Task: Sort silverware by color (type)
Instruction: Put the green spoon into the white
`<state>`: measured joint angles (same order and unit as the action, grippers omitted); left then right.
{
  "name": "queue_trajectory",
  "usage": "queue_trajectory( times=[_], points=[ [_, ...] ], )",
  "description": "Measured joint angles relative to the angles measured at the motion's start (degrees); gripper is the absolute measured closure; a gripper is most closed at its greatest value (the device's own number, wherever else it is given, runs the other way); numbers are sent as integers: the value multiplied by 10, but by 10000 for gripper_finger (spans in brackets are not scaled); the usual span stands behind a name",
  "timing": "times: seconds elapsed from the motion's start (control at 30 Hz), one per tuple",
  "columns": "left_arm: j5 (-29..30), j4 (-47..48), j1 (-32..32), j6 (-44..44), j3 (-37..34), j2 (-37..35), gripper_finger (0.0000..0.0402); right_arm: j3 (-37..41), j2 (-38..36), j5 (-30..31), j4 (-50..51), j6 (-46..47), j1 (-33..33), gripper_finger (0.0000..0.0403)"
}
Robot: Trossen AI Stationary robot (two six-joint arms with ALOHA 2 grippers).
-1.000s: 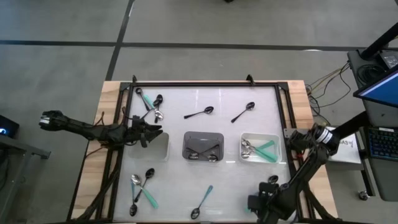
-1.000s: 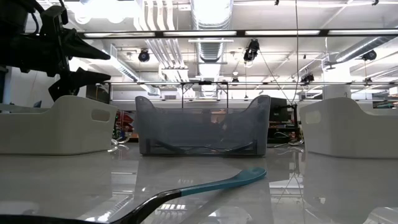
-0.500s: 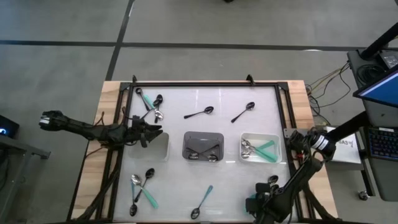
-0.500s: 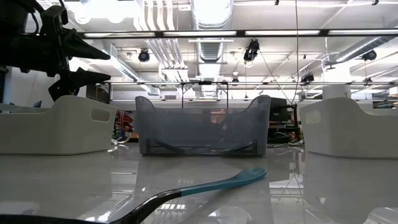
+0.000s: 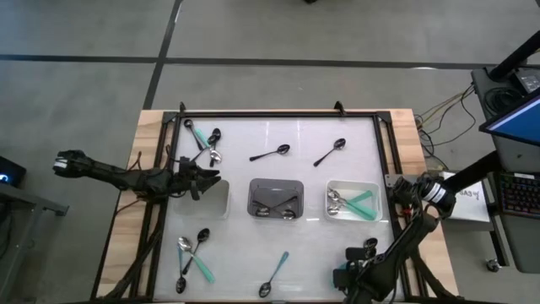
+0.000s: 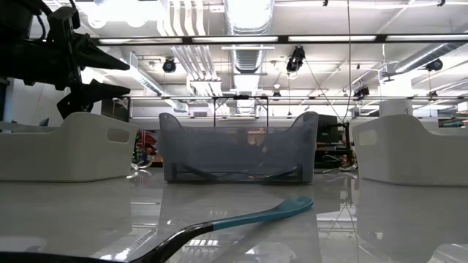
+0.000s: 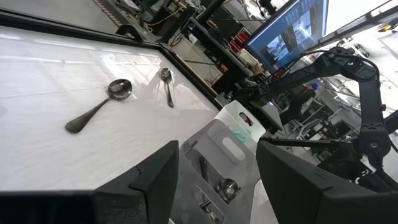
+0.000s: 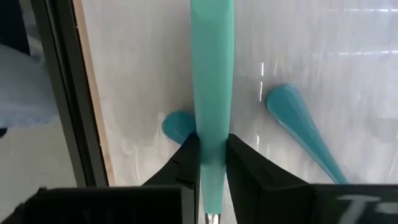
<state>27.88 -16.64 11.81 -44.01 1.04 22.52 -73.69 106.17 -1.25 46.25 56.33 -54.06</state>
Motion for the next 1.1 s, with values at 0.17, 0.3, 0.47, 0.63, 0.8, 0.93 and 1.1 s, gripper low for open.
queue_trajectory(
  times=[0.17,0.3,0.47,0.63,0.8,0.93,1.1],
  points=[
    [0,0,0,0,0,0,203,-1,-26,-23,20,-8,0,363],
    [0,0,0,0,0,0,203,-9,-66,-13,59,-13,1,363],
    [0,0,0,0,0,0,203,-9,-123,89,152,-25,4,363],
    [0,0,0,0,0,0,203,-9,-175,202,290,-25,24,363],
    [0,0,0,0,0,0,203,-8,-225,287,362,-37,68,363],
    [0,0,0,0,0,0,203,0,-258,330,358,-81,116,363],
    [0,0,0,0,0,0,203,30,-278,327,355,-105,176,363]
  ],
)
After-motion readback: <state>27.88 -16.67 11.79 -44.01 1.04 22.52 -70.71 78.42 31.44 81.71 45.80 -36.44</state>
